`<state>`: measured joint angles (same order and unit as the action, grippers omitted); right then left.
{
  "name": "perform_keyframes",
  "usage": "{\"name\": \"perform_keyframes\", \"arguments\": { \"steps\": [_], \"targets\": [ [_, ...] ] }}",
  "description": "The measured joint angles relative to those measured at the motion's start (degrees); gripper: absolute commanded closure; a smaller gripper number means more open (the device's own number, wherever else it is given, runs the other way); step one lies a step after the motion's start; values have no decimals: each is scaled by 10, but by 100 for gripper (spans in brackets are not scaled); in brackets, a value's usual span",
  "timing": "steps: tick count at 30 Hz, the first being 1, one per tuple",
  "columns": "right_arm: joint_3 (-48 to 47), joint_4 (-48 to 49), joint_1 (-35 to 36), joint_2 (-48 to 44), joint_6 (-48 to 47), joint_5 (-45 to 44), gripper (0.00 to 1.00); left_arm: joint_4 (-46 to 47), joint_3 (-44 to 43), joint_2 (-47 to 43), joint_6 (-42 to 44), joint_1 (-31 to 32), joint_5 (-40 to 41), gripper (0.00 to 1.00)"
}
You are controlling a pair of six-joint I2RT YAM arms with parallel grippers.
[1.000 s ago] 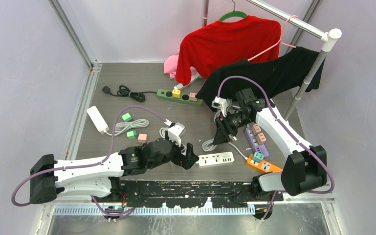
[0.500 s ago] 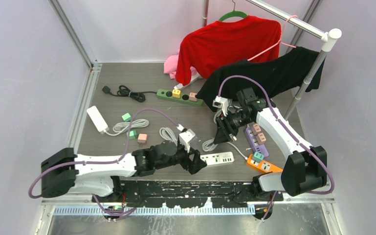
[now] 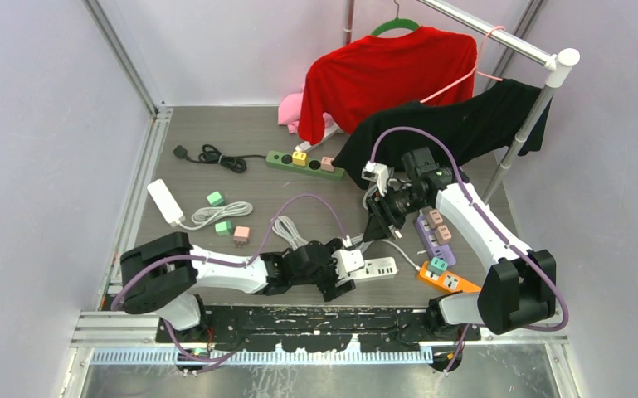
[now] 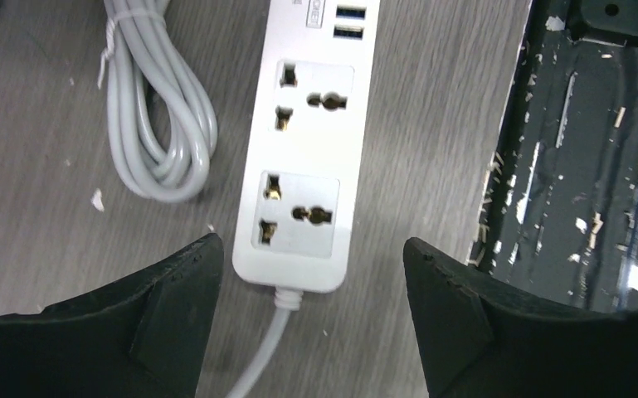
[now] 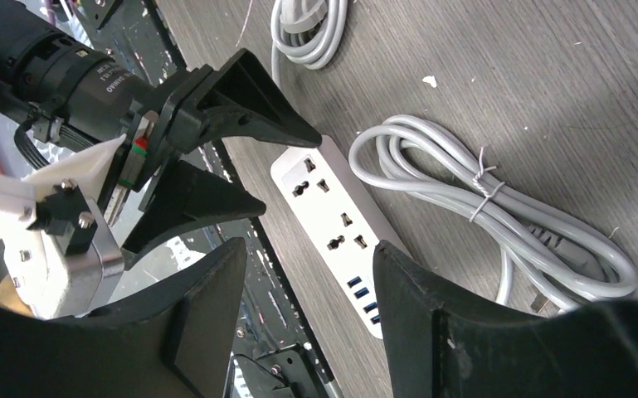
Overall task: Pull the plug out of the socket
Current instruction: Pick up the socket from the center of the board.
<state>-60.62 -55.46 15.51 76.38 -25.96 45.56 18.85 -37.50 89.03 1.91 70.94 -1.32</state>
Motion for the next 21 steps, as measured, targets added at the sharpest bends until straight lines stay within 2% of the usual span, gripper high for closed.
{"name": "perform_keyframes", "arguments": {
  "steps": [4, 12, 15, 16, 17, 18, 21],
  "targets": [
    [0, 2, 0, 0, 2, -1, 37, 22, -3, 24, 32, 0, -3, 23],
    [0, 2, 0, 0, 4, -3, 37, 45, -14, 70, 35, -1, -2, 38],
    [0, 2, 0, 0, 4, -3, 37, 45, -17, 73, 34, -1, 2, 57],
    [0, 2, 0, 0, 4, -3, 37, 45, -17, 73, 32, -1, 2, 68],
    [0, 2, 0, 0, 4, -3, 37, 45, -17, 73, 33, -1, 3, 87],
    [0, 2, 0, 0, 4, -3, 37, 46, -17, 73, 33, -1, 4, 97],
    [0, 2, 0, 0, 4, -3, 37, 47, -17, 72, 30, -1, 14, 100]
  ]
}}
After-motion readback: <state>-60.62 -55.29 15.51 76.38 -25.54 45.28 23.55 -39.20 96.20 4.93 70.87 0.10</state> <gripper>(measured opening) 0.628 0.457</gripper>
